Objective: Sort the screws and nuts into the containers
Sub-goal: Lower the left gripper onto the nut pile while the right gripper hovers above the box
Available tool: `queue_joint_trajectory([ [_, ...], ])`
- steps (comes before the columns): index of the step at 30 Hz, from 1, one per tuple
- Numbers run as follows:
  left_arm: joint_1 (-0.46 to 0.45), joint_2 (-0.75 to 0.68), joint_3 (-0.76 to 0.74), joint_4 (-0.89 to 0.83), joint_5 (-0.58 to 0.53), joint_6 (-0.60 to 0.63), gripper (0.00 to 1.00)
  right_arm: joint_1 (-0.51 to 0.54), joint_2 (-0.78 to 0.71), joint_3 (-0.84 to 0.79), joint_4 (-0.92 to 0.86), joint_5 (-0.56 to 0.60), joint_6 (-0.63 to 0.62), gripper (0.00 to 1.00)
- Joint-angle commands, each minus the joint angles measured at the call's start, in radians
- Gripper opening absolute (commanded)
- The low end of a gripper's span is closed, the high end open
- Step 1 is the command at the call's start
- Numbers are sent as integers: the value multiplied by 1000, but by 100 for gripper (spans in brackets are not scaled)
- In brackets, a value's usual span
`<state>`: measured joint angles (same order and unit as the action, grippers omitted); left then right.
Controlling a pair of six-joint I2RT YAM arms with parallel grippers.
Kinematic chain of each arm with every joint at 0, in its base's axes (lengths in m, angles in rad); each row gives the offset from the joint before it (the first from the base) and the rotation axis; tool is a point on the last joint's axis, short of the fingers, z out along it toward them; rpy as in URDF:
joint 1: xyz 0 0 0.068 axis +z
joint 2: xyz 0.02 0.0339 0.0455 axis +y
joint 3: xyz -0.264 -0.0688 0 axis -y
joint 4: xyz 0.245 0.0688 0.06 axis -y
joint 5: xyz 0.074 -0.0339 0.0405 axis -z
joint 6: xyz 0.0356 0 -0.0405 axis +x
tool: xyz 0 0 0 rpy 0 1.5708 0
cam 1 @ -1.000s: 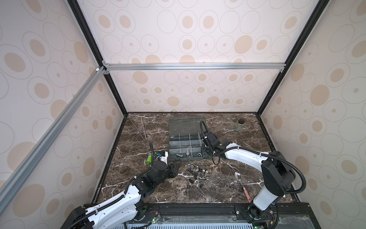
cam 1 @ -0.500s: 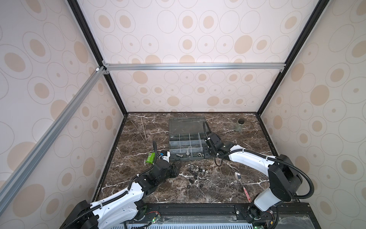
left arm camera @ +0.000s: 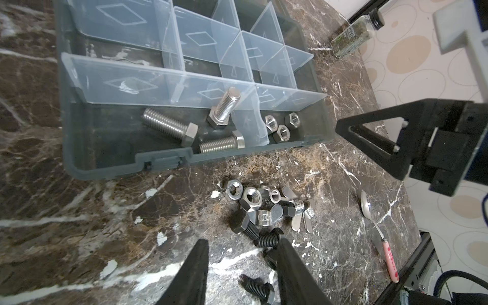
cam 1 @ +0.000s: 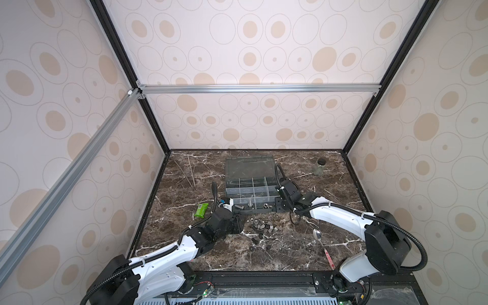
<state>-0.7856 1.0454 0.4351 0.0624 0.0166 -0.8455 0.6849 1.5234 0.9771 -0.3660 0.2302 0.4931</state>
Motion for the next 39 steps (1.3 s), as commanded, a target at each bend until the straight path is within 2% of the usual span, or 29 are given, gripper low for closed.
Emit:
queue_joint_trajectory([
  [1, -14, 24, 49, -31, -14, 29, 43, -9, -29, -20, -11, 17, 18, 45],
  [12, -56, 162, 133, -77, -19, 82, 42, -17, -57, -39, -19, 29, 15, 45],
  [20, -89, 293, 227, -145, -66, 128, 43, -24, -83, -75, -14, 35, 22, 45],
  [39, -98, 559, 425, -239, -111, 186, 43, -38, -139, -128, -12, 40, 35, 46],
])
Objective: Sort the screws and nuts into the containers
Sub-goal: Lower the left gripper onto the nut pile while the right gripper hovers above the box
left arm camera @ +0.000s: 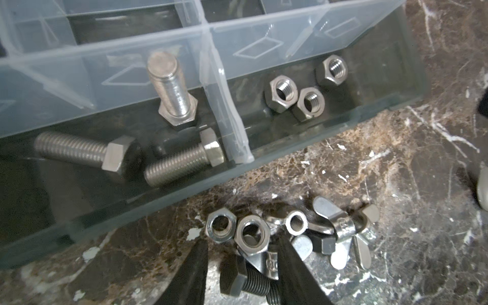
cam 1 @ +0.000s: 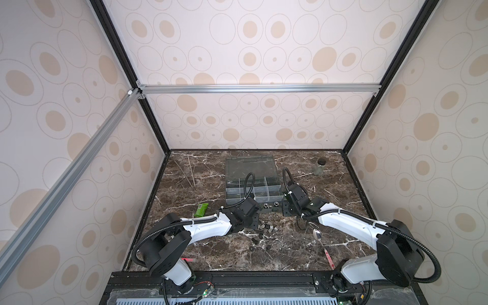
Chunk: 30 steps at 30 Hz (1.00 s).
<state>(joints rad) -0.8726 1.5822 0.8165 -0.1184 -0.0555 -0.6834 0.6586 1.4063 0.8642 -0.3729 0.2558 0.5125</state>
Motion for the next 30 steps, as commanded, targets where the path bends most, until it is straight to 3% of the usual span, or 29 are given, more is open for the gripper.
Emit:
queue_joint_trajectory([
  [1, -12, 29, 47, -60, -44, 22, 43, -12, -23, -15, -4, 13, 17, 46],
  [24, -12, 137, 102, -90, -110, 7, 41, -17, -23, -20, -10, 8, 20, 46],
  [30, -12, 133, 67, -86, -115, -2, 37, -18, -19, -23, -11, 5, 23, 46],
])
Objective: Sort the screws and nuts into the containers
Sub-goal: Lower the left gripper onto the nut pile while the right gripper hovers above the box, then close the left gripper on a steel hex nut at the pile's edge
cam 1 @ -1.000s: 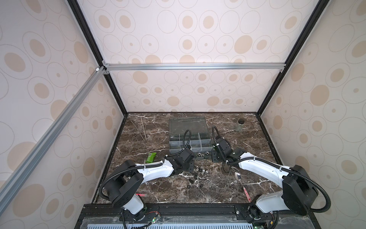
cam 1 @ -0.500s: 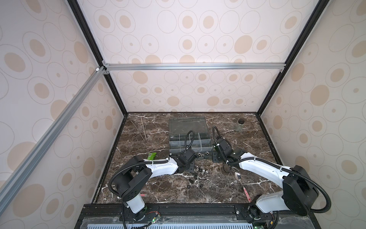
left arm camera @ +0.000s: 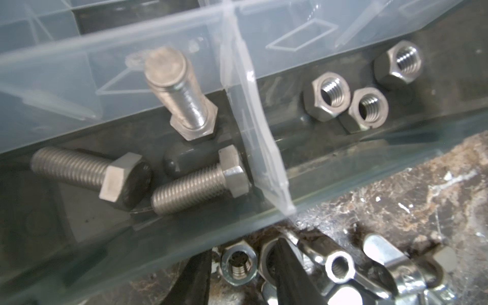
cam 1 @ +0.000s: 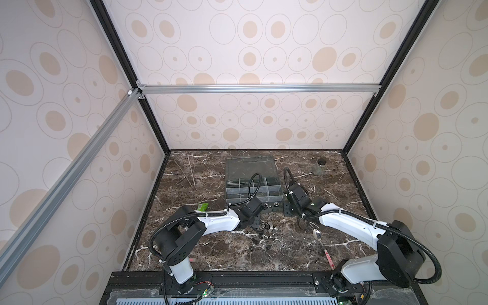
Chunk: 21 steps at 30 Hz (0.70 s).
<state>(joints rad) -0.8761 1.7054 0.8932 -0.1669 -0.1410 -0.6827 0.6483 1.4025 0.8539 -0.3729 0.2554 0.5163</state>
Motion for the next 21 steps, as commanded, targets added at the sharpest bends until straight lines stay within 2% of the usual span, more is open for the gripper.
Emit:
queue_joint_trajectory([
  [1, -9, 7, -17, -38, -31, -4, 35, -8, -15, -13, -12, 5, 19, 46],
  [5, -8, -17, -51, -33, -32, -11, 32, -7, -13, -11, -11, 2, 18, 46],
  [14, -9, -111, -135, -51, -43, -29, 32, -9, -4, -8, -10, -2, 18, 46],
  [21, -9, -202, -182, -87, -66, -40, 36, -10, -4, -9, -11, 1, 18, 46],
])
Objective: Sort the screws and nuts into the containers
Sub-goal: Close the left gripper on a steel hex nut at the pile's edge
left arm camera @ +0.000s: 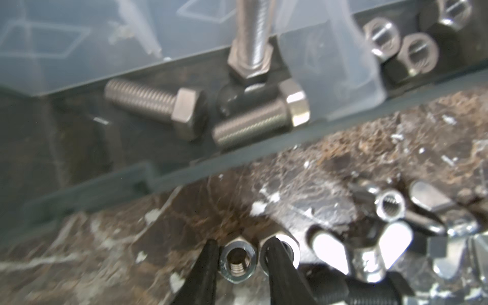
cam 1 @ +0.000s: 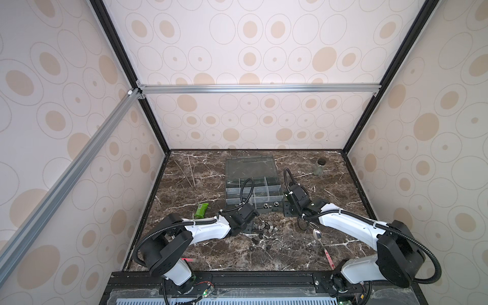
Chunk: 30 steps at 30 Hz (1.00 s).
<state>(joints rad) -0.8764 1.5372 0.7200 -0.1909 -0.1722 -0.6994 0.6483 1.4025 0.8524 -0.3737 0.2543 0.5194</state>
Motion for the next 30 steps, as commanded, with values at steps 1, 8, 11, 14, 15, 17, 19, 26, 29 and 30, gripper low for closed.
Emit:
queue_joint_trajectory([
  [1, -9, -44, -8, -69, -38, -23, 37, -9, -4, -7, -10, 1, 17, 46],
  [8, -8, -73, 22, -78, -76, -18, 39, -10, -5, -11, -9, -7, 26, 46],
  [11, -7, -67, 22, -61, -91, -24, 39, -10, -11, -13, -13, -3, 25, 46],
  [14, -3, -48, 23, -33, -96, -41, 39, -10, -15, -13, -17, -3, 23, 46],
  [15, -1, -43, 26, -27, -96, -49, 38, -10, -16, -14, -18, -3, 25, 46],
  [17, -1, -28, 34, -13, -95, -58, 38, -10, -17, -13, -20, -1, 25, 46],
  [19, -1, -15, 39, -2, -98, -61, 38, -10, -19, -15, -19, 0, 25, 46],
  [26, 2, 27, 56, -10, -99, -50, 38, -10, -23, -22, -21, 1, 26, 46],
  [29, 2, 29, 50, -12, -101, -50, 38, -9, -30, -29, -16, 5, 26, 46],
  [30, 3, 31, 49, -13, -101, -50, 38, -10, -30, -32, -17, 6, 28, 46],
])
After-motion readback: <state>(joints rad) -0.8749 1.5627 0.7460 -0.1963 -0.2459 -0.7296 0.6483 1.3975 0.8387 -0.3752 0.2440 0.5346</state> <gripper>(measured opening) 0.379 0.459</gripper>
